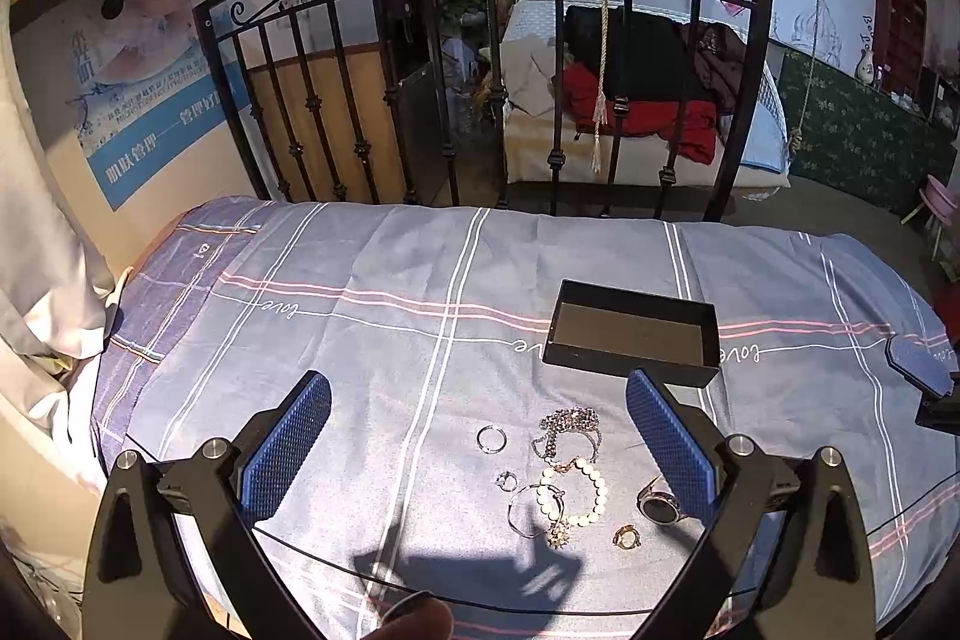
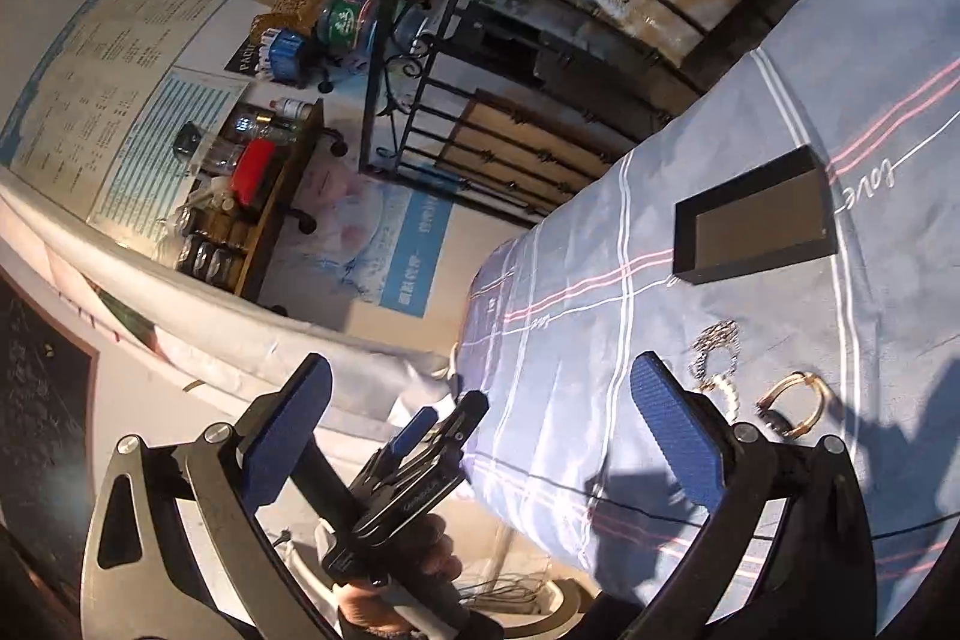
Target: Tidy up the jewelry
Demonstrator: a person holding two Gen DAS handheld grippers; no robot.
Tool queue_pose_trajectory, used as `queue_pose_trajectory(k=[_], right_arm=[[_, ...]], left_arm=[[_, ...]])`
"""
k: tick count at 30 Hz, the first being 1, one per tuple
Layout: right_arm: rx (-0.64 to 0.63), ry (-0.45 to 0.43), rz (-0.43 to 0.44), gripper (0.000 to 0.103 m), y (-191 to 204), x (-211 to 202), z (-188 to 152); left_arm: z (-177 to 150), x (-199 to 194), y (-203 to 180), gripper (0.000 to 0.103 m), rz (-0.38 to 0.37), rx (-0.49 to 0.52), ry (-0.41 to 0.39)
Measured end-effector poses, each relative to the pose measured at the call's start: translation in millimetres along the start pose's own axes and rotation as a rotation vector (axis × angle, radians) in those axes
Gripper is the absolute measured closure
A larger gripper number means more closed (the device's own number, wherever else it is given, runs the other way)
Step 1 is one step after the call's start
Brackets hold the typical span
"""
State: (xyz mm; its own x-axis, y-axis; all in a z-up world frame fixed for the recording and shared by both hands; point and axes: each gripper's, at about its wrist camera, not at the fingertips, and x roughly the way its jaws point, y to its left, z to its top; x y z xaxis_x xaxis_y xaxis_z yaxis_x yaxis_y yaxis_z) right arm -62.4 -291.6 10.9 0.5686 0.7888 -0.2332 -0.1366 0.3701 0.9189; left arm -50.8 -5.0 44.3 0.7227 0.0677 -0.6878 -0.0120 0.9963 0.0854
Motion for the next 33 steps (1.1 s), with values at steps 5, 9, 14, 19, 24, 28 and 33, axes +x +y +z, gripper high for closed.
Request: queue_pose_trajectory(k=[5, 9, 14, 19, 24, 28, 33], right_arm=[[-0.042, -0.06, -0.061, 0.004, 7.9, -9.1, 2.0], [-0.085, -0.085, -0.121, 0.004, 13.9, -13.6, 0.9], [-0.204, -0.131, -0.4, 0.004, 17.8, -16.1, -2.8], [-0.266, -0.156, -0.562, 0.004, 23.6, -13.6, -5.6], [-0.35, -0.173, -0.748, 0.004, 29.8, -6.8, -11.0], [-0.387, -0.188, -0.819, 0.004, 36.0, -6.8, -21.6], [-0.445, -0.243, -0.939, 0.004, 46.8, -5.6, -41.8]], left_arm=[[0.4, -2.3, -1.1, 0.006, -0.007, -0.001, 0.0], [-1.0, -4.0, -1.8, 0.006, -0.007, 0.0, -0.002], [-1.7, -5.5, -3.6, 0.006, -0.006, 0.01, 0.002], [-0.9, -8.9, -4.5, 0.006, -0.007, 0.012, -0.003], [-4.0, -13.4, -4.3, 0.006, -0.002, 0.021, -0.004], [-8.2, -16.5, 0.3, 0.006, 0.006, 0.014, 0.001], [-15.5, -23.0, 5.1, 0.006, 0.028, 0.009, 0.002]])
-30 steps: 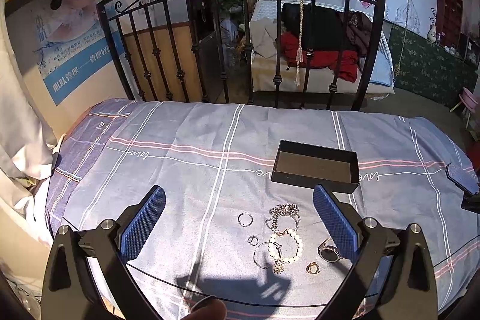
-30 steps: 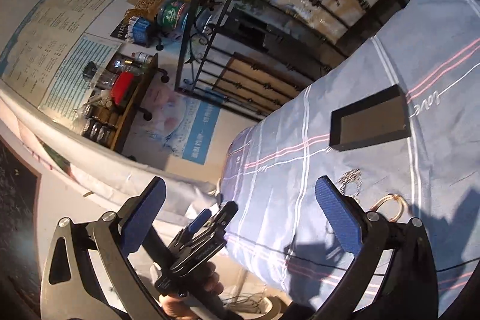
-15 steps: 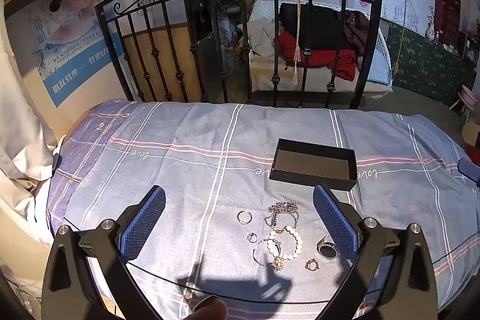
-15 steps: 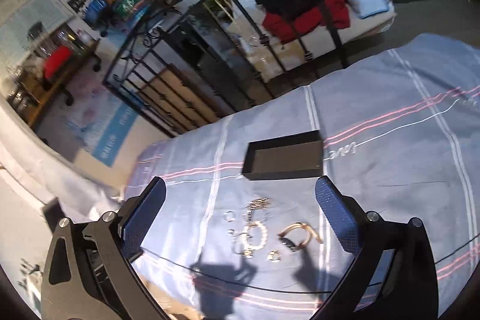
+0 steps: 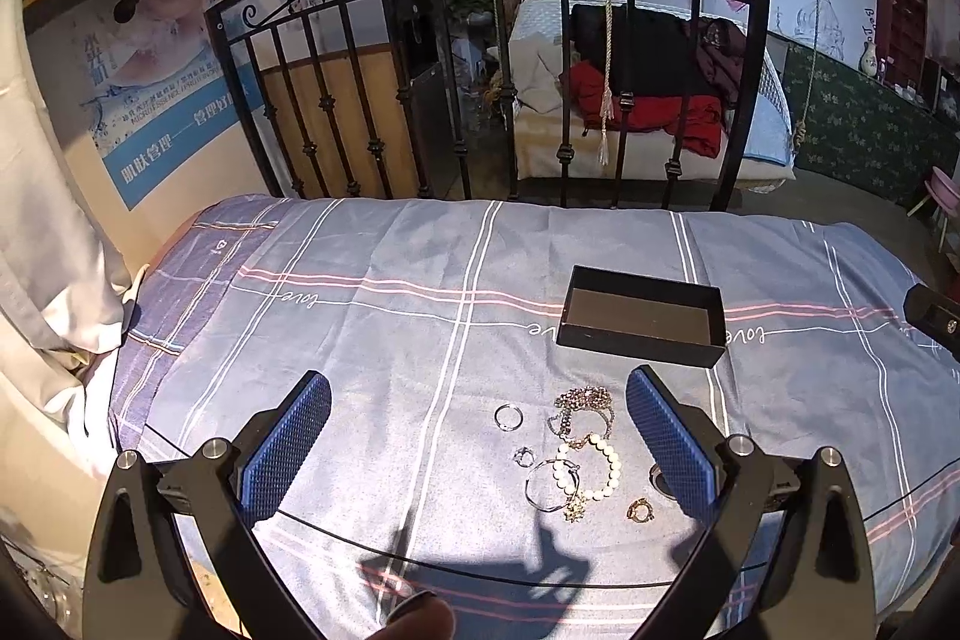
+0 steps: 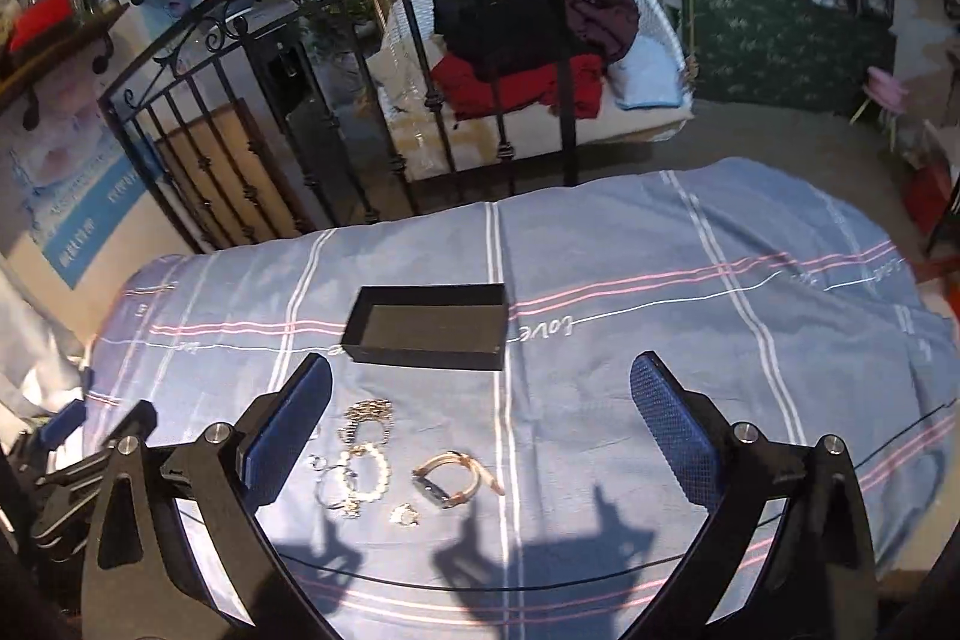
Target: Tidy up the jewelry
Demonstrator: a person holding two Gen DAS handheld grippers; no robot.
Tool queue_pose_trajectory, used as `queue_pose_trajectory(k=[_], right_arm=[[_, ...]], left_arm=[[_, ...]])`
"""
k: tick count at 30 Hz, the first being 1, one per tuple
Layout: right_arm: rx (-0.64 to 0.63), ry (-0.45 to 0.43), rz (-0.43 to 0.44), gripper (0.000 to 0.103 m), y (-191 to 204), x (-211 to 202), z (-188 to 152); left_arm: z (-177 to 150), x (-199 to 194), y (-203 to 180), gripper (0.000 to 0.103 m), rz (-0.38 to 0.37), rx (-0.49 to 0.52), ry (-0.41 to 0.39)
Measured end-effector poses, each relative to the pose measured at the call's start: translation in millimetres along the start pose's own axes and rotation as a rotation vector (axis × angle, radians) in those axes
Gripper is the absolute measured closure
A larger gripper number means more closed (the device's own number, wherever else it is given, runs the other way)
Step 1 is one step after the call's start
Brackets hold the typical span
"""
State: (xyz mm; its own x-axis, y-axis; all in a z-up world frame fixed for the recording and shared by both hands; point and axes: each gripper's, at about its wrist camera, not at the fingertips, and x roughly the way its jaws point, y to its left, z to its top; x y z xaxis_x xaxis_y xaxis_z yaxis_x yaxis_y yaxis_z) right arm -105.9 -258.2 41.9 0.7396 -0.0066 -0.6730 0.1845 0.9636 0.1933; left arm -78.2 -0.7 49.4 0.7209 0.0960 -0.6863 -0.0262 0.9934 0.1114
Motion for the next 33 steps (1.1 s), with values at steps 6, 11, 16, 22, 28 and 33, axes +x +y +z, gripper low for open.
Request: queue_pose_trajectory(k=[6, 11, 16, 22, 28, 33], right_arm=[[-0.024, -0.04, -0.039, 0.004, 14.6, -19.3, -13.3], [-0.041, -0.049, -0.047, 0.004, 24.7, -27.5, -18.9], [-0.049, -0.055, -0.043, 0.004, 29.2, -31.9, -21.4], [-0.06, -0.05, -0.036, 0.004, 33.3, -31.8, -25.4], [-0.067, -0.051, -0.039, 0.004, 36.6, -31.3, -27.8], [-0.073, -0.044, -0.047, 0.004, 37.2, -29.3, -30.8]], left_arm=[[-5.9, -12.4, -0.6, 0.006, 0.027, 0.016, -0.024], [-9.5, -20.1, -0.6, 0.006, 0.028, 0.02, -0.034], [-11.1, -25.3, 0.7, 0.006, 0.031, 0.025, -0.043], [-12.2, -27.0, 1.4, 0.006, 0.032, 0.025, -0.04], [-15.0, -27.1, 1.2, 0.006, 0.032, 0.027, -0.037], [-16.5, -26.6, 0.2, 0.006, 0.035, 0.027, -0.035]])
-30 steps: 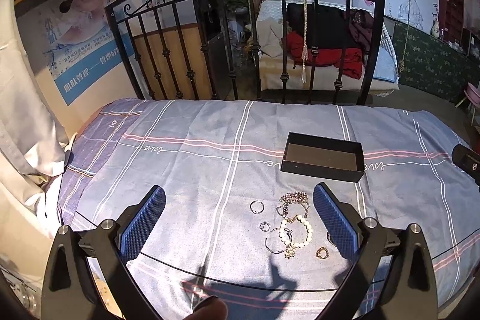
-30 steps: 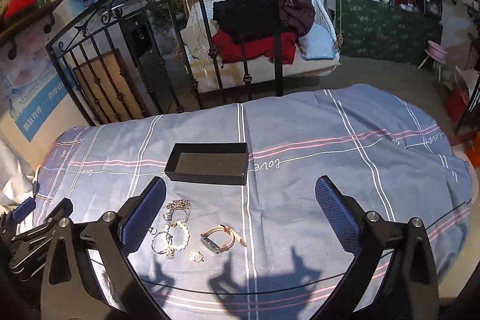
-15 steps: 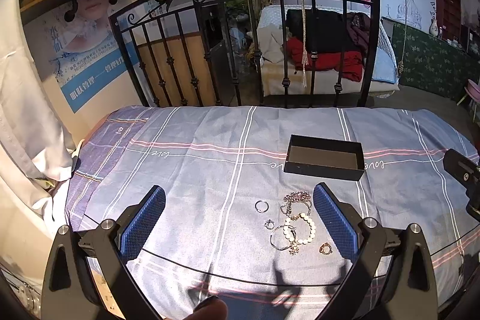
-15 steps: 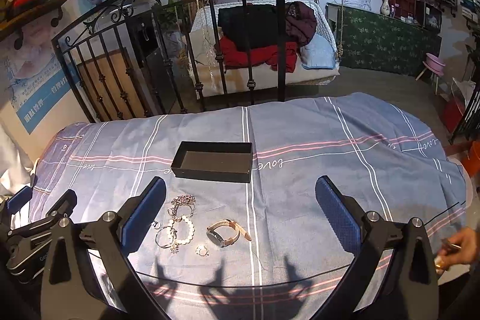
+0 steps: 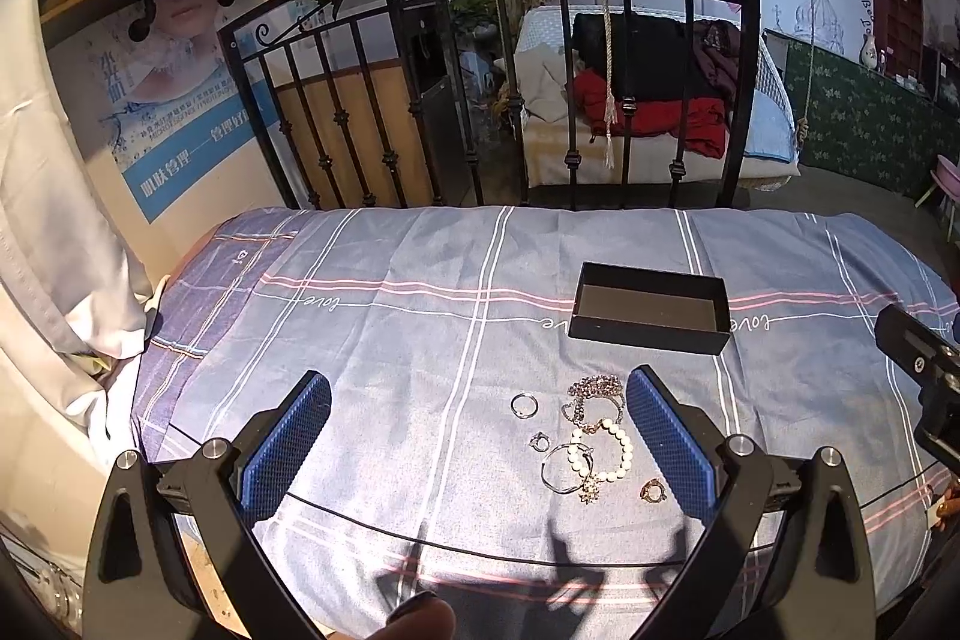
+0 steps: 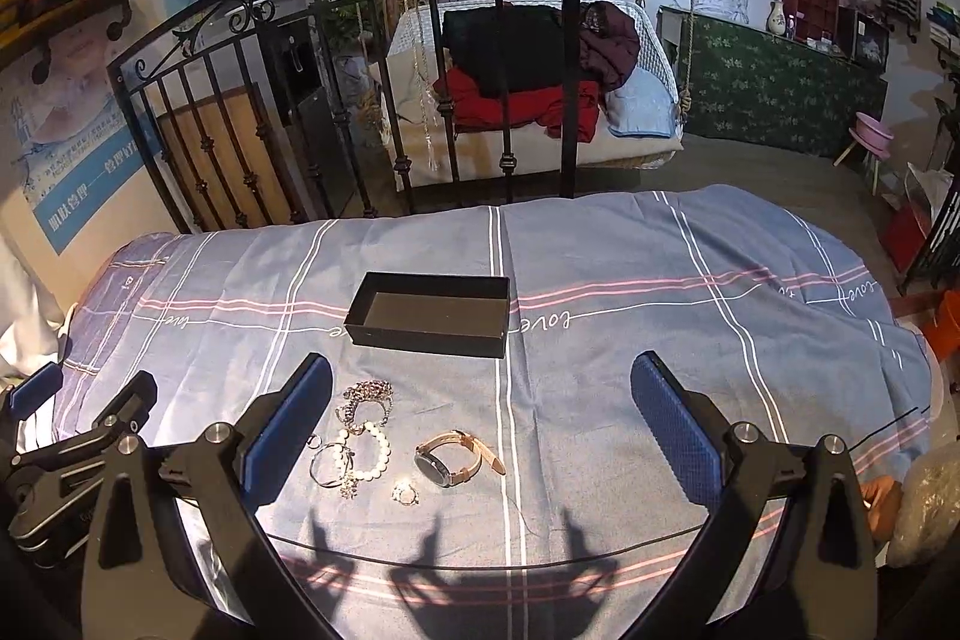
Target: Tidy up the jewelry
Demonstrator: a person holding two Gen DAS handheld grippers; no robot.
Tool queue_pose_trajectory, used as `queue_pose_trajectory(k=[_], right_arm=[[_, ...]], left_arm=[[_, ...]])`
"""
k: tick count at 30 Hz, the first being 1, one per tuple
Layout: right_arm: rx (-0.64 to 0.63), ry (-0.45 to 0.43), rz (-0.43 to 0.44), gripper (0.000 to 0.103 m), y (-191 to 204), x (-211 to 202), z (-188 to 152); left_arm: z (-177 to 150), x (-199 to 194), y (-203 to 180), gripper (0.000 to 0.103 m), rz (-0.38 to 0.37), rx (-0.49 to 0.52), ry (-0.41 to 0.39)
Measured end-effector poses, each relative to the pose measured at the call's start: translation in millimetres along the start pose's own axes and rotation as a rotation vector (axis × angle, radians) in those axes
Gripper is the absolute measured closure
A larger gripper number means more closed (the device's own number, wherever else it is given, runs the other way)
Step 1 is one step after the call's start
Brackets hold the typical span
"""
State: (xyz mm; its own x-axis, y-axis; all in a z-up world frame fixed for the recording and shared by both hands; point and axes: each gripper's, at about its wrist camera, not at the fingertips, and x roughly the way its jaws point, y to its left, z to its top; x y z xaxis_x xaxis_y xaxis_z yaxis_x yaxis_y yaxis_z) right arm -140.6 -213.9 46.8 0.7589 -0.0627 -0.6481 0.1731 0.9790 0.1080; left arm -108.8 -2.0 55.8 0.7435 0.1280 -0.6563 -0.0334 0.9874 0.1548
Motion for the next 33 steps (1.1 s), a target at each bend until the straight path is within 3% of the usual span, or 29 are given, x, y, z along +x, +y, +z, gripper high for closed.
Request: queue_pose_trajectory(k=[25, 33], right_arm=[[-0.003, 0.004, -0.02, 0.004, 3.6, 4.0, -1.2], [0.009, 0.008, -0.033, 0.004, -4.8, 5.9, -1.4]], left_arm=[[2.0, -4.6, -2.3, 0.006, -0.042, 0.004, -0.005], [-0.7, 2.5, -9.5, 0.006, -0.134, -0.013, 0.04]])
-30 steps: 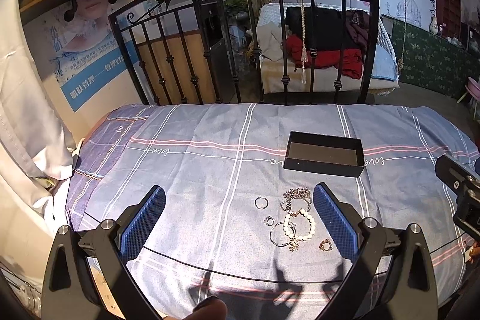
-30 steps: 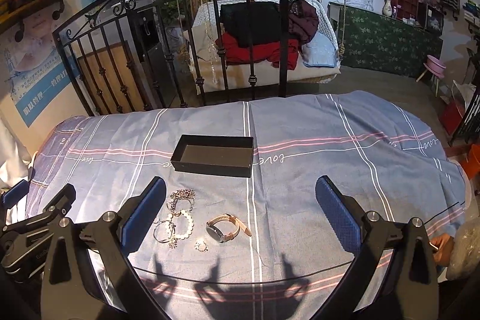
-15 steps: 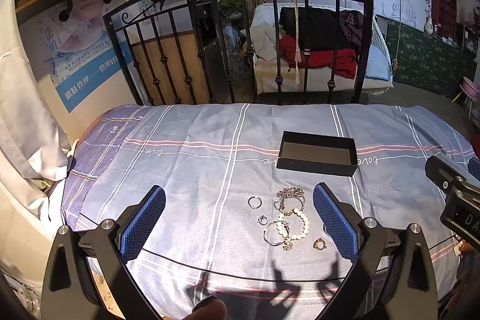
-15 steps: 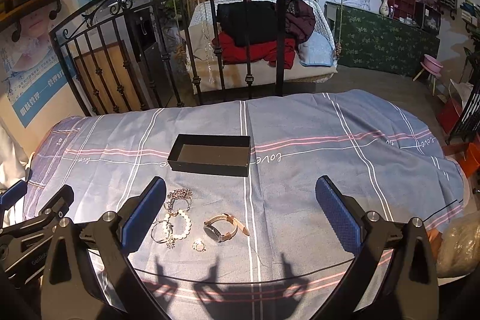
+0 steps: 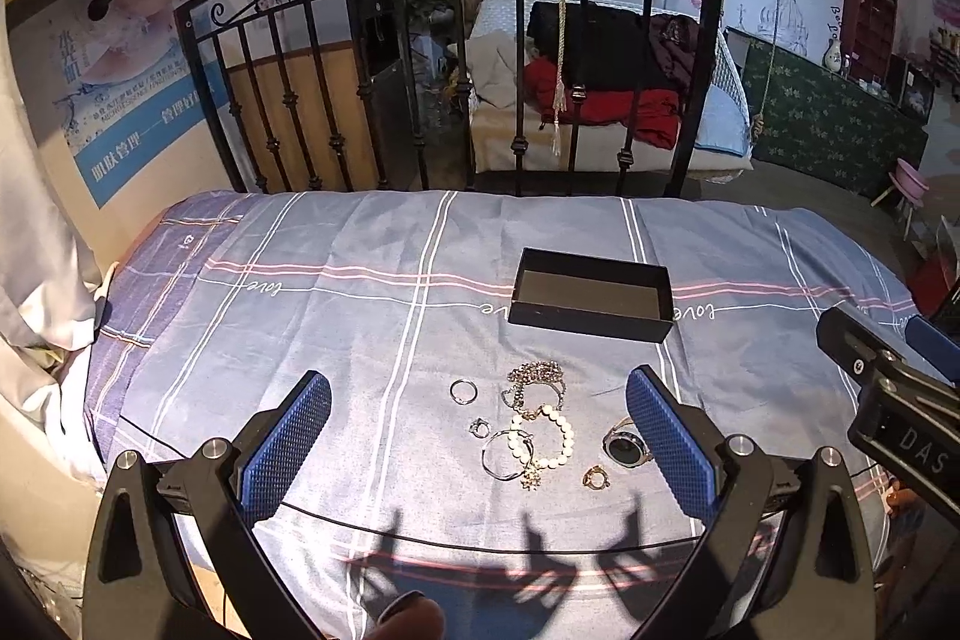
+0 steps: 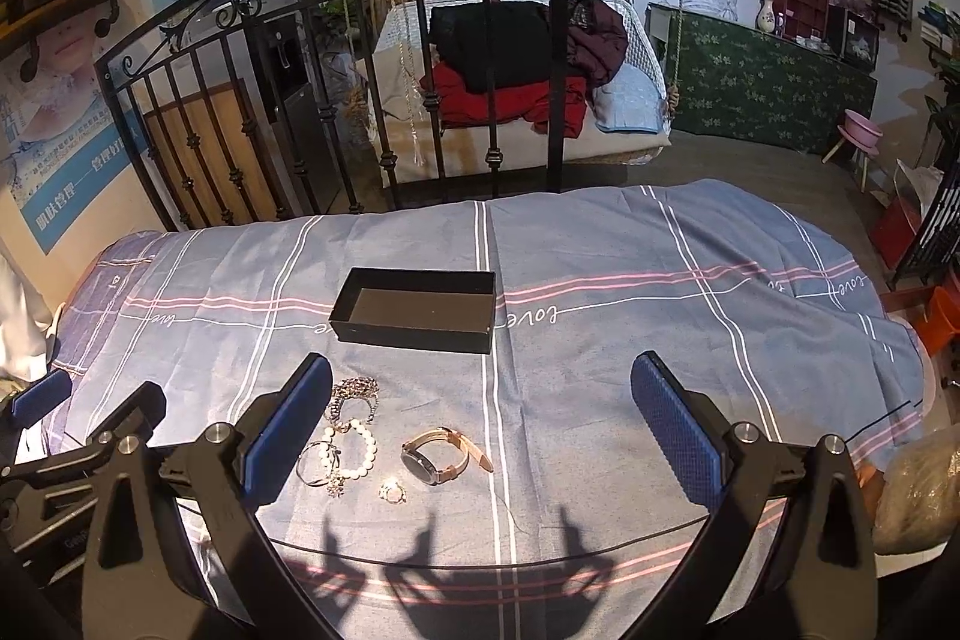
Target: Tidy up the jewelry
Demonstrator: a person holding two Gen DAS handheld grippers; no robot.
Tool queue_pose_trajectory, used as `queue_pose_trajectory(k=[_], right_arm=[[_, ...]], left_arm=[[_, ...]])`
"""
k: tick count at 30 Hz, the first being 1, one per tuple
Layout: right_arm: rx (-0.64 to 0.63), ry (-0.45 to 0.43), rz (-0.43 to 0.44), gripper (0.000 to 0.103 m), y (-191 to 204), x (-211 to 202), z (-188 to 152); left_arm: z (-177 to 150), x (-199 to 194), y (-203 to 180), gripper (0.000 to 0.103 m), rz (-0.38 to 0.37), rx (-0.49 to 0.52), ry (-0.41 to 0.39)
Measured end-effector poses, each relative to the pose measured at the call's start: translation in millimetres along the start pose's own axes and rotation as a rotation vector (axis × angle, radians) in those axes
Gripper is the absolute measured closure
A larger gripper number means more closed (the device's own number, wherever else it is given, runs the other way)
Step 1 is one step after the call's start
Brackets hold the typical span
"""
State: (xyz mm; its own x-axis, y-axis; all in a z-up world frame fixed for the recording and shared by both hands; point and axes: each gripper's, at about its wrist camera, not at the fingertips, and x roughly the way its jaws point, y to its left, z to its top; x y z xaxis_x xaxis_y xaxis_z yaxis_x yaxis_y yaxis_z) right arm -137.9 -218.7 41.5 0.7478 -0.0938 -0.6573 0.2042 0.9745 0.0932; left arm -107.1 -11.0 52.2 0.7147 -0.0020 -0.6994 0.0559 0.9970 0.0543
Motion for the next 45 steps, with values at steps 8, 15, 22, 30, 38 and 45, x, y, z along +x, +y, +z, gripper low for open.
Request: queue_pose_trajectory(k=[8, 15, 22, 30, 38, 45], right_arm=[[0.03, 0.014, -0.003, 0.004, -9.4, 4.7, -2.2], [0.018, 0.016, -0.004, 0.004, -5.4, 5.0, -2.8], [0.029, 0.013, 0.003, 0.004, -9.0, 3.8, -3.8], [0.029, 0.014, 0.003, 0.004, -10.3, 4.0, -5.3], [0.036, 0.017, 0.001, 0.004, -11.8, 5.0, -7.2], [0.034, 0.02, -0.001, 0.004, -11.5, 5.6, -7.6]], left_arm=[[0.4, 1.8, -0.4, 0.006, -0.022, -0.009, 0.017], [2.7, -3.3, -1.1, 0.006, -0.021, 0.001, -0.002], [3.4, -7.2, -4.1, 0.006, -0.036, 0.011, -0.008], [4.5, -15.8, -13.1, 0.006, -0.051, 0.053, -0.051], [-1.6, -30.8, -19.7, 0.006, 0.014, 0.088, -0.176], [0.1, -32.7, -27.8, 0.006, -0.016, 0.108, -0.144]])
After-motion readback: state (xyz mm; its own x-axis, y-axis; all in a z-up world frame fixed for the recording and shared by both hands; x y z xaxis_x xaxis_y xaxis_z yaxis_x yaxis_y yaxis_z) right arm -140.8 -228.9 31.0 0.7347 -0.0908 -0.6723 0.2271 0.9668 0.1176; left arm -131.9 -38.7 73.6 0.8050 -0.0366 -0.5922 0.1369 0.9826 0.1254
